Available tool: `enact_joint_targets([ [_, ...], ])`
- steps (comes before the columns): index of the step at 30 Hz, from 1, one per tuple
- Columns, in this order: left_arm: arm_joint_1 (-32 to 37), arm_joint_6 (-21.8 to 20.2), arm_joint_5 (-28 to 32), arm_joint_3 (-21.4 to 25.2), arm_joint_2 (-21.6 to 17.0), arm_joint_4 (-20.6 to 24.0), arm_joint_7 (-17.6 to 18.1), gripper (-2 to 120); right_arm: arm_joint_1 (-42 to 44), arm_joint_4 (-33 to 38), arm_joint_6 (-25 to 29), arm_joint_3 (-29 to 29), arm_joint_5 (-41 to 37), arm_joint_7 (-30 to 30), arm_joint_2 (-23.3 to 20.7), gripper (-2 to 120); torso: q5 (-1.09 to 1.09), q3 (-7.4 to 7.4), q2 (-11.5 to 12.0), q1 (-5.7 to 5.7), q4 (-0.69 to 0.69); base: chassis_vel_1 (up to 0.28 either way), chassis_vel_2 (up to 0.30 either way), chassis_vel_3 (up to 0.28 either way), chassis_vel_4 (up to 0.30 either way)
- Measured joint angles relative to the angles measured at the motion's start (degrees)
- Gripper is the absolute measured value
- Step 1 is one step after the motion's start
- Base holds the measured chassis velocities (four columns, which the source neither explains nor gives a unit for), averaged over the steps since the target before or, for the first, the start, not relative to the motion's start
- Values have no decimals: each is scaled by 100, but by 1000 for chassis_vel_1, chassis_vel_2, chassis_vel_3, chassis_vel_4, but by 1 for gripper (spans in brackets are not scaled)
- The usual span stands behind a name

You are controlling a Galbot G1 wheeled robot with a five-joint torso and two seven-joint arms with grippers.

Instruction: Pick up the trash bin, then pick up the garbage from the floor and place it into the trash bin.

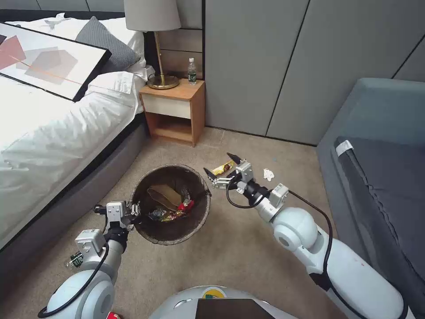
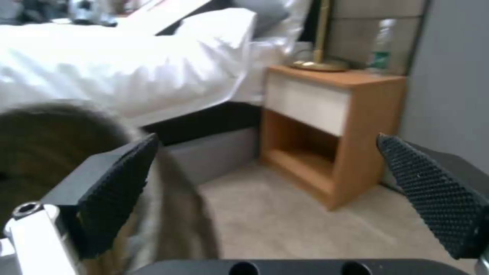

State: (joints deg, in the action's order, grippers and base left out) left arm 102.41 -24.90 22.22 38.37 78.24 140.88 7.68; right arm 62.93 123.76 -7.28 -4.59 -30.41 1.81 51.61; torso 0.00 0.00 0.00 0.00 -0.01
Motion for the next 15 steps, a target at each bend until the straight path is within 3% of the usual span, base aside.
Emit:
enact_joint_targets([
  [15, 10, 22, 3, 70, 14, 31, -5, 2, 1458, -178, 574, -1106, 1381, 55, 733, 100, 0, 0, 0, 0, 1, 0, 0, 0, 0],
])
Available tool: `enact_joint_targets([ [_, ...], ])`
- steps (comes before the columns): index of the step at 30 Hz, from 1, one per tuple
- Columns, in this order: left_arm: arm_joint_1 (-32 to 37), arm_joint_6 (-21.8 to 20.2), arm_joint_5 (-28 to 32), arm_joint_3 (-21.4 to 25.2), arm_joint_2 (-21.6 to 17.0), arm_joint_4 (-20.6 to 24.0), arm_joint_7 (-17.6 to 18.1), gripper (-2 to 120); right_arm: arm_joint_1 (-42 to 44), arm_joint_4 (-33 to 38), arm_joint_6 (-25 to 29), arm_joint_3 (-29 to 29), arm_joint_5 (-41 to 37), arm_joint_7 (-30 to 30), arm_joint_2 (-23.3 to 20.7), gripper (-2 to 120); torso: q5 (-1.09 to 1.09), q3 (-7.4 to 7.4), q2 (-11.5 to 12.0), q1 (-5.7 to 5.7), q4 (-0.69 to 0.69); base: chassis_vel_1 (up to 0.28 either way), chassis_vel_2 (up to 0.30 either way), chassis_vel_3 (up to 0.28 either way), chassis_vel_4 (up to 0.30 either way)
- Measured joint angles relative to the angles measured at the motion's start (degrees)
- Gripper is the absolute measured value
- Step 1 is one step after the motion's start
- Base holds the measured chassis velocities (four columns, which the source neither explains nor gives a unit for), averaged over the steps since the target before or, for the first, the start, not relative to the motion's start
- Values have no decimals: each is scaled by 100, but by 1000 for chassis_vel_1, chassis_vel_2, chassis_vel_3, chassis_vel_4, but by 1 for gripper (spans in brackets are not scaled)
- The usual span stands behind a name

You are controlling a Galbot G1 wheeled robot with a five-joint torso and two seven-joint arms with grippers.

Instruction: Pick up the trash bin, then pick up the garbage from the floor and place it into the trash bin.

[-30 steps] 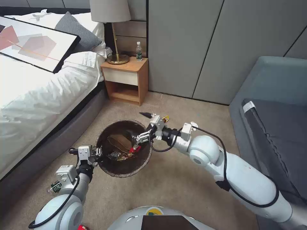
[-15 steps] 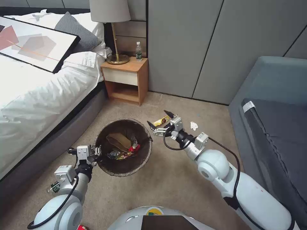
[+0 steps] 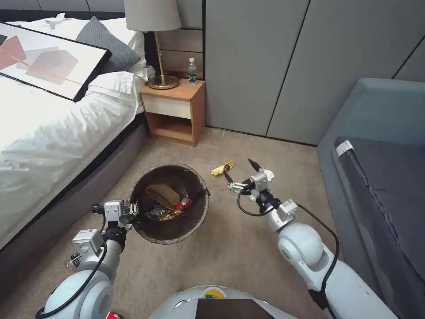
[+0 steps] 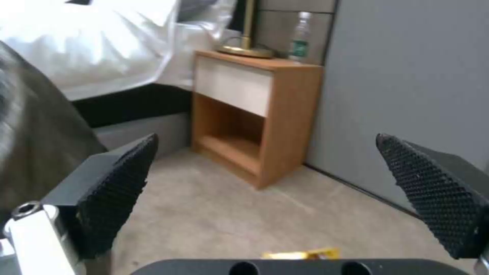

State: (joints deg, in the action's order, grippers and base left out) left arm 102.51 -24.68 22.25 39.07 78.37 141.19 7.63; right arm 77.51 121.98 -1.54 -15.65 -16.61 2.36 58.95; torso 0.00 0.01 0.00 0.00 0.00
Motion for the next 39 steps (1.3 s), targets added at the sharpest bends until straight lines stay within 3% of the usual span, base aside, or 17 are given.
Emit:
enact_joint_targets([
  [6, -13, 25, -3, -31, 19, -2, -2, 2, 724, -9, 218, -657, 536, -139, 620, 100, 0, 0, 0, 0, -1, 0, 0, 0, 0],
  [13, -11, 45, -9, -32, 10, -5, -9, 2, 1131, -10, 419, -1015, 822, -198, 1080, 100, 1, 0, 0, 0, 0, 0, 0, 0, 0],
  [19, -13, 52, -16, -21, 14, -5, -13, 2, 1413, -60, 543, -1349, 1167, -255, 1830, 100, 0, 0, 0, 0, 0, 0, 0, 0, 0],
  [28, -41, 57, 6, -37, 36, -5, -17, 2, 1700, -60, 660, -1514, 1316, -212, 2298, 100, 1, 0, 0, 0, -1, 0, 0, 0, 0],
  [39, -43, 124, 3, -8, 33, -14, -14, 2, 1652, -114, 711, -1661, 1241, -179, 2447, 100, 0, -1, 0, 0, 0, 0, 0, 0, 0],
])
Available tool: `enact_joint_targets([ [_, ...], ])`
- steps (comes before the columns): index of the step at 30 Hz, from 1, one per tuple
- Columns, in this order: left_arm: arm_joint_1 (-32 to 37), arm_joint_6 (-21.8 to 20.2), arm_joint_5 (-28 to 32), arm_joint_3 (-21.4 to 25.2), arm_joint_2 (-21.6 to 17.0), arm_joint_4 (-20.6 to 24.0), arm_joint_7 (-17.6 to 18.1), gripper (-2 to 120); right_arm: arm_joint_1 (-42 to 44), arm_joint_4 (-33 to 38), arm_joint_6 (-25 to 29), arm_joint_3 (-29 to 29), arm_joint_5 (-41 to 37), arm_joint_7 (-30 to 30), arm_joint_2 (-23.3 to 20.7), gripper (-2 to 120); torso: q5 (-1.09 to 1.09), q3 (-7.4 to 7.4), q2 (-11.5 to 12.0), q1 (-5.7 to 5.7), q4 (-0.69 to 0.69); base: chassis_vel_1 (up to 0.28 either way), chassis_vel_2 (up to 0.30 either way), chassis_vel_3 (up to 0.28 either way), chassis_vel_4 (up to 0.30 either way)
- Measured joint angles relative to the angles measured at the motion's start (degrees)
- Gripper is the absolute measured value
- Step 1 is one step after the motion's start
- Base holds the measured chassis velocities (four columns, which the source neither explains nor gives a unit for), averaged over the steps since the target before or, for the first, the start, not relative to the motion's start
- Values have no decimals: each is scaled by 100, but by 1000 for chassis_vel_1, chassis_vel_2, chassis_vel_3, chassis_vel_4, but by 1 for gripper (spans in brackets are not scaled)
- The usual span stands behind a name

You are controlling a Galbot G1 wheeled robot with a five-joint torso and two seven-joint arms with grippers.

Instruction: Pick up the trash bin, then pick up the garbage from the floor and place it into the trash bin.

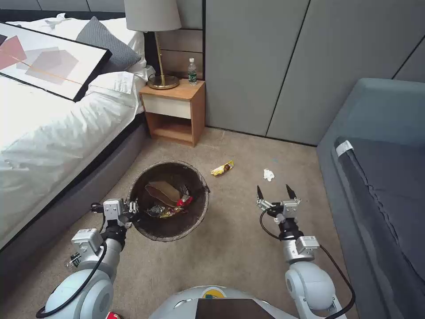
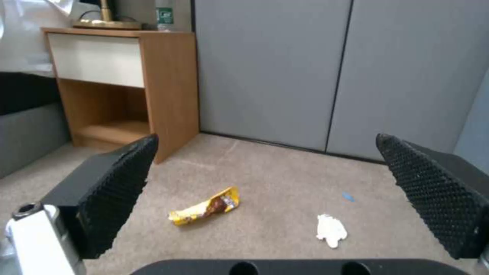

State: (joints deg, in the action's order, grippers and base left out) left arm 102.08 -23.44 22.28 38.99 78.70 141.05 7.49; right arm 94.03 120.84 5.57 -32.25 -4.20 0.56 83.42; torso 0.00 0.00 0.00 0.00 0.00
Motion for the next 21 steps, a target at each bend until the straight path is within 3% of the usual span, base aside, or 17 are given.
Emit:
enact_joint_targets([
  [21, 64, 25, -35, -10, 29, 42, 9, 2, -45, -78, 6, 3, -101, 7, 19, 100, 0, 0, 0, 0, 0, -15, 16, 15, -14],
])
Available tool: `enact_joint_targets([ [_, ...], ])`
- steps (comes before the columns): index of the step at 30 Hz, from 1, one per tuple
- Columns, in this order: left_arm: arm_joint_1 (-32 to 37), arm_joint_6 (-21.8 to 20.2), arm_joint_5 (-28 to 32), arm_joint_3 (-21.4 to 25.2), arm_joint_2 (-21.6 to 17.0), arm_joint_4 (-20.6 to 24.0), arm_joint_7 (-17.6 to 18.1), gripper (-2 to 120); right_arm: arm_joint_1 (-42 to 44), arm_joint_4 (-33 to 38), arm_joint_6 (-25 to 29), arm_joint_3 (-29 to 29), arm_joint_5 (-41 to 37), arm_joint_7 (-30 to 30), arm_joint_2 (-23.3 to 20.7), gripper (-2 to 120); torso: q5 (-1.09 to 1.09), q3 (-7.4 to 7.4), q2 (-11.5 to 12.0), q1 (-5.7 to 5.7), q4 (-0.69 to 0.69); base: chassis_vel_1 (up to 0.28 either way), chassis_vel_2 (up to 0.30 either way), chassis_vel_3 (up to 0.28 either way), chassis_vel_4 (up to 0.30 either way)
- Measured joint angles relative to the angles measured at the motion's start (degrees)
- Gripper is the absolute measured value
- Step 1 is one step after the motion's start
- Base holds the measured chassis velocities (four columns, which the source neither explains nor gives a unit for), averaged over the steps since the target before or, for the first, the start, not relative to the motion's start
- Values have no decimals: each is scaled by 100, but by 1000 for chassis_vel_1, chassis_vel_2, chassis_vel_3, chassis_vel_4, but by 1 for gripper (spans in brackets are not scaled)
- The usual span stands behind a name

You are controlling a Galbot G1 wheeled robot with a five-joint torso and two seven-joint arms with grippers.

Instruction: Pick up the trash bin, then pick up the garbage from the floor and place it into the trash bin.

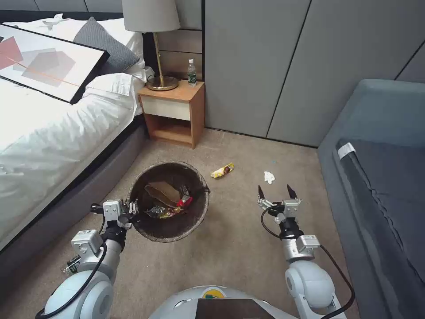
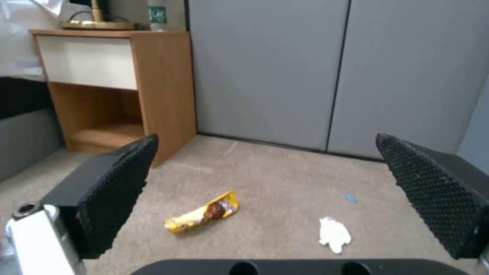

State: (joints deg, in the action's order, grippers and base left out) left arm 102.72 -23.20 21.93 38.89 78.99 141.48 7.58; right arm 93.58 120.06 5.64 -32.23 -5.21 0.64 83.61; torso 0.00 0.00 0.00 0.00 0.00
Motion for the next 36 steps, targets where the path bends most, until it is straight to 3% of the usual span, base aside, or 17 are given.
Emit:
enact_joint_targets([
  [36, 3, 29, -17, 25, 2, 18, 5, 2, -28, -69, 10, 33, -71, 31, -8, 100, 1, 0, 0, 0, 0, -102, 105, 104, -103],
])
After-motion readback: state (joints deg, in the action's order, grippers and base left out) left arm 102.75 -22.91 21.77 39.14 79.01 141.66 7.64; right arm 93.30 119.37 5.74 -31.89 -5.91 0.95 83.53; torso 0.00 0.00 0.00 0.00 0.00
